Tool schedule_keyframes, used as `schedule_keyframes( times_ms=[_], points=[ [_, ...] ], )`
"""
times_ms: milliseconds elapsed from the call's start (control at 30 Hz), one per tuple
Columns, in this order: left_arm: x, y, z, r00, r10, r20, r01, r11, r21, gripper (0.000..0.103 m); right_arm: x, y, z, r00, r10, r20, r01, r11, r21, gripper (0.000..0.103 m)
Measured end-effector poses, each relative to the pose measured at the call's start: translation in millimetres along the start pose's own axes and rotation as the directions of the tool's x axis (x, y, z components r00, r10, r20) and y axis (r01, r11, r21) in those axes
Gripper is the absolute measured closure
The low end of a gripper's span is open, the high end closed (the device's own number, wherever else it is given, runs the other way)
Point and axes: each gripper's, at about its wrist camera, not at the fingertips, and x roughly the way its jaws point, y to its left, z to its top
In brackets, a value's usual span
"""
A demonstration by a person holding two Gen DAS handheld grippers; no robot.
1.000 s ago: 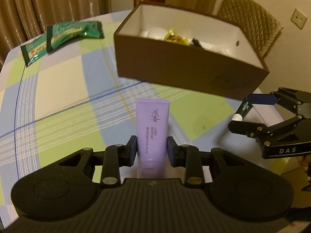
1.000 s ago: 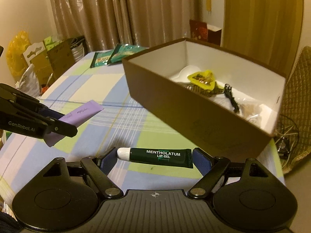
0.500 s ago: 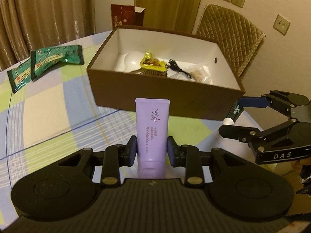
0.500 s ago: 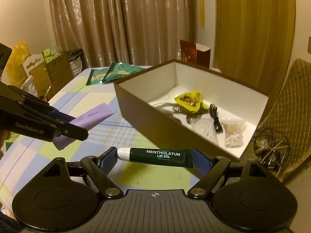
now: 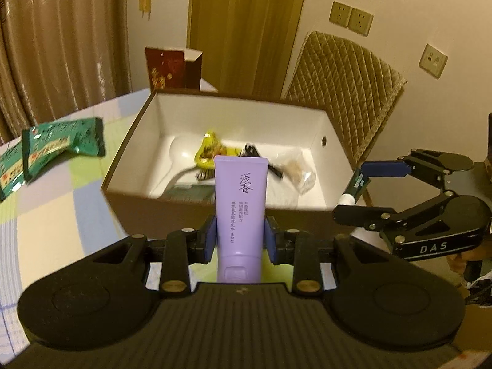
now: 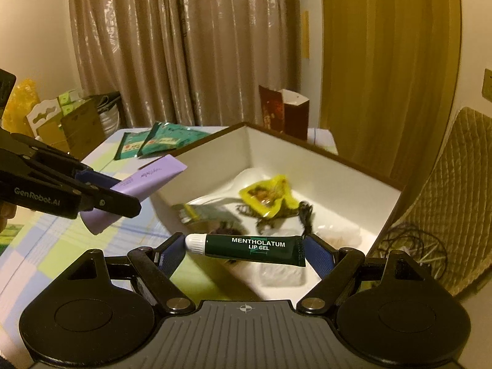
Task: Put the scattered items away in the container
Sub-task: 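Carry the purple tube and green lip gel over the brown box, then lower the purple tube and lip gel into the box and open both tools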
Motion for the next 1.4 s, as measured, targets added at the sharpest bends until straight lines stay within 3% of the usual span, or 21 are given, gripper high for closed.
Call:
schedule_keyframes(
  times_ms=[433, 1000, 1400],
  points=[
    [73, -4, 71, 0.998, -0.057, -0.029, 0.057, 0.998, 0.015, 0.076, 64, -52, 31, 0.997, 0.014, -0.077, -0.014, 1.000, -0.004, 0.022],
    [183, 7, 99, 0.976, -0.041, -0.213, 0.051, 0.998, 0.044, 0.076, 145, -103, 47, 0.958, 0.030, -0.284, -0.041, 0.999, -0.035, 0.022],
    [222, 16, 106, 0.962, -0.007, -0.273, 0.019, 0.999, 0.042, 0.075, 168, -112, 51, 0.942, 0.033, -0.334, -0.051, 0.998, -0.045, 0.022]
  ],
)
